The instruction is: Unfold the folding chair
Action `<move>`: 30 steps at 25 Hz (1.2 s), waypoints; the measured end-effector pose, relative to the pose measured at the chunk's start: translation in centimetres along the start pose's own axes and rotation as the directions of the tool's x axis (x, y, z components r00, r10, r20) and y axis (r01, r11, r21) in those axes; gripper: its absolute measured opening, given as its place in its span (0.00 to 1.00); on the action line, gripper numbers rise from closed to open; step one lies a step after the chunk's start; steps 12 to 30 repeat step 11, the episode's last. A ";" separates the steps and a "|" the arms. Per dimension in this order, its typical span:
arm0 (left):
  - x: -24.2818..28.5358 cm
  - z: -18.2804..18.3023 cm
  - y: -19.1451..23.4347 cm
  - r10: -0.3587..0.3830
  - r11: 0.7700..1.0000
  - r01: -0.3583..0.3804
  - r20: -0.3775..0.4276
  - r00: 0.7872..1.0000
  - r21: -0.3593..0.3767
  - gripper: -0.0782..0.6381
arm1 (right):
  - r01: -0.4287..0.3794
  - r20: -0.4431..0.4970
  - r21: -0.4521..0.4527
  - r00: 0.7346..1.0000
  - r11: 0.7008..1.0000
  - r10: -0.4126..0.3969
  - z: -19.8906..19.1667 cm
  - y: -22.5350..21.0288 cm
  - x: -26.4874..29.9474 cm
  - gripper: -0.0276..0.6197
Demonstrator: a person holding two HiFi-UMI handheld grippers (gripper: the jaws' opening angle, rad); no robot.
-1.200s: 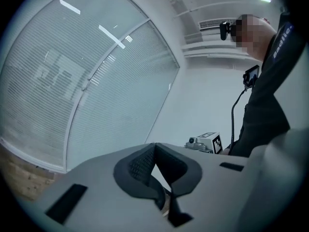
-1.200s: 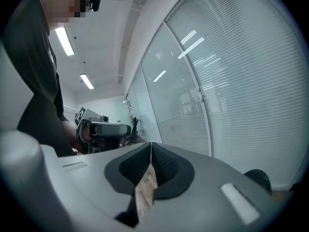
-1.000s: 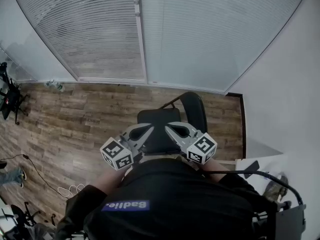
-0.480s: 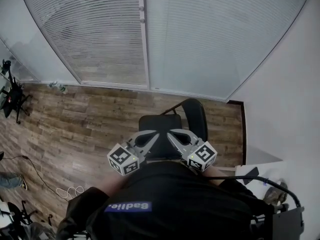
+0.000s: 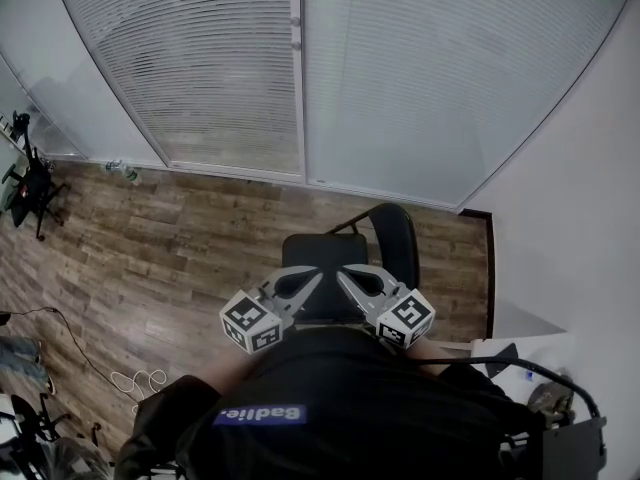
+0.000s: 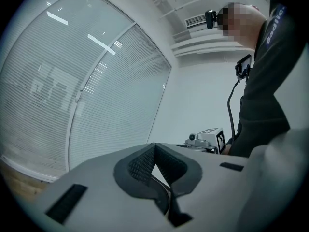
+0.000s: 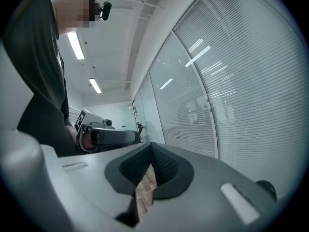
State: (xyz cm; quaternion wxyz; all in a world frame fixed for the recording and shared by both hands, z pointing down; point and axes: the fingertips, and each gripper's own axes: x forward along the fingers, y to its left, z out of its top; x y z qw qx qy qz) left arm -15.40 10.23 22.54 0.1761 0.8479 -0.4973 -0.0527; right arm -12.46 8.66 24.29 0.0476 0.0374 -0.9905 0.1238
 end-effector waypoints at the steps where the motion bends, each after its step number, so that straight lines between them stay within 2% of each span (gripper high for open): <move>1: -0.1 0.0 0.1 0.002 1.000 -0.002 0.000 1.000 -0.001 0.12 | -0.002 0.001 -0.004 1.000 1.000 0.002 0.1 0.0 0.1 0.05; 30: 0.9 -0.9 0.4 0.012 1.000 -0.012 -0.009 1.000 0.004 0.12 | -0.003 -0.008 0.000 1.000 1.000 0.003 -0.9 -1.3 -0.2 0.05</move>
